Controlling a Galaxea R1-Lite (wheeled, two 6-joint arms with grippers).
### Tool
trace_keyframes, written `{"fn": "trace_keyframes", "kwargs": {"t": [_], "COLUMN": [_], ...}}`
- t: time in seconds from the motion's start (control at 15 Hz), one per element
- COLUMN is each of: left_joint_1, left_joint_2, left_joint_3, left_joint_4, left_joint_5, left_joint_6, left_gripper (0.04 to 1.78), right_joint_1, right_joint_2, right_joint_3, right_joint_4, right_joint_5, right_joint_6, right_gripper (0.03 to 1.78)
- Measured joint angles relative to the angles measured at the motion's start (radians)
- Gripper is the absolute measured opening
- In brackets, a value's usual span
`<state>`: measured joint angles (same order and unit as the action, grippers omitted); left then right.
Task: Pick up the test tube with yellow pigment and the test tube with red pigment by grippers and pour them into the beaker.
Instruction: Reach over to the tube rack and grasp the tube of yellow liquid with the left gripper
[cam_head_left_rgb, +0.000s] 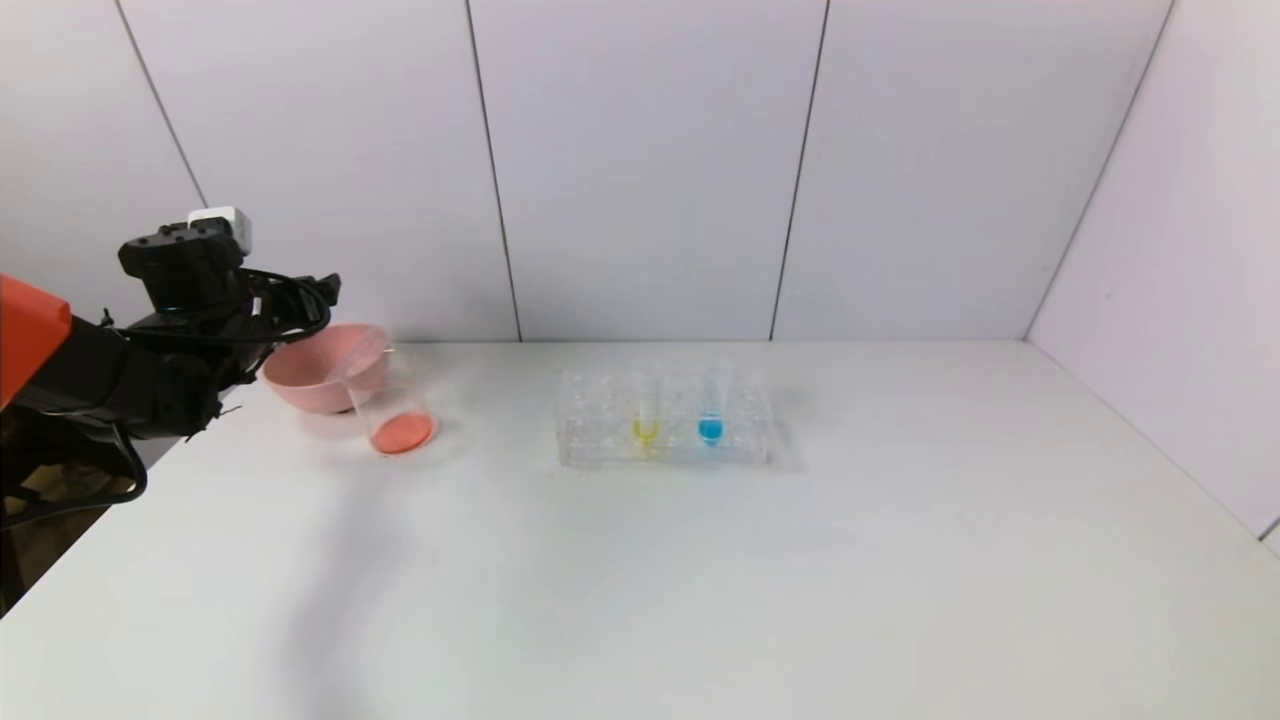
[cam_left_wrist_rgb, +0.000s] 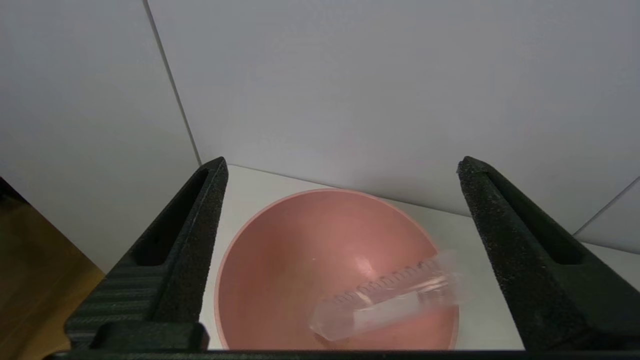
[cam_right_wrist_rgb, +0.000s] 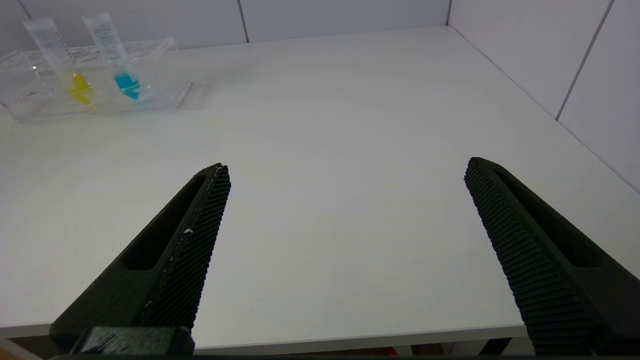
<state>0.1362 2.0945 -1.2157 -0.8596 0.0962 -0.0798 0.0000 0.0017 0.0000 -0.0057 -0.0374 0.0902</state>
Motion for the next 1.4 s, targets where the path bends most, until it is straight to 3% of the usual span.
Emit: {"fn": "trace_keyframes", "kwargs": {"t": [0.27, 0.4, 0.67, 0.8, 0.93, 1.4], "left_joint_1": [-0.003, -0.003, -0.011, -0.077, -0.180, -0.693], "left_joint_2": [-0.119, -0.219, -0.430, -0.509, -0.557, -0.564], "left_joint_3": [0.068, 0.147, 0.367, 0.441, 0.493, 0.573], "left_joint_4": [0.111, 0.184, 0.227, 0.230, 0.230, 0.203], "left_joint_5": [-0.085, -0.213, -0.568, -0.663, -0.617, -0.098], "left_joint_6": [-0.004, -0.004, 0.031, 0.054, 0.059, 0.013], "left_gripper": [1.77, 1.76, 1.76, 1.76, 1.76, 1.76], "right_joint_1": [0.000, 0.000, 0.000, 0.000, 0.000, 0.000], "right_joint_2": [0.000, 0.000, 0.000, 0.000, 0.000, 0.000], "right_joint_3": [0.000, 0.000, 0.000, 0.000, 0.000, 0.000], "right_joint_4": [0.000, 0.000, 0.000, 0.000, 0.000, 0.000], "right_joint_5": [0.000, 0.000, 0.000, 0.000, 0.000, 0.000], "right_joint_6": [0.000, 0.000, 0.000, 0.000, 0.000, 0.000], "right_gripper": [1.71, 1.71, 1.71, 1.71, 1.71, 1.71]}}
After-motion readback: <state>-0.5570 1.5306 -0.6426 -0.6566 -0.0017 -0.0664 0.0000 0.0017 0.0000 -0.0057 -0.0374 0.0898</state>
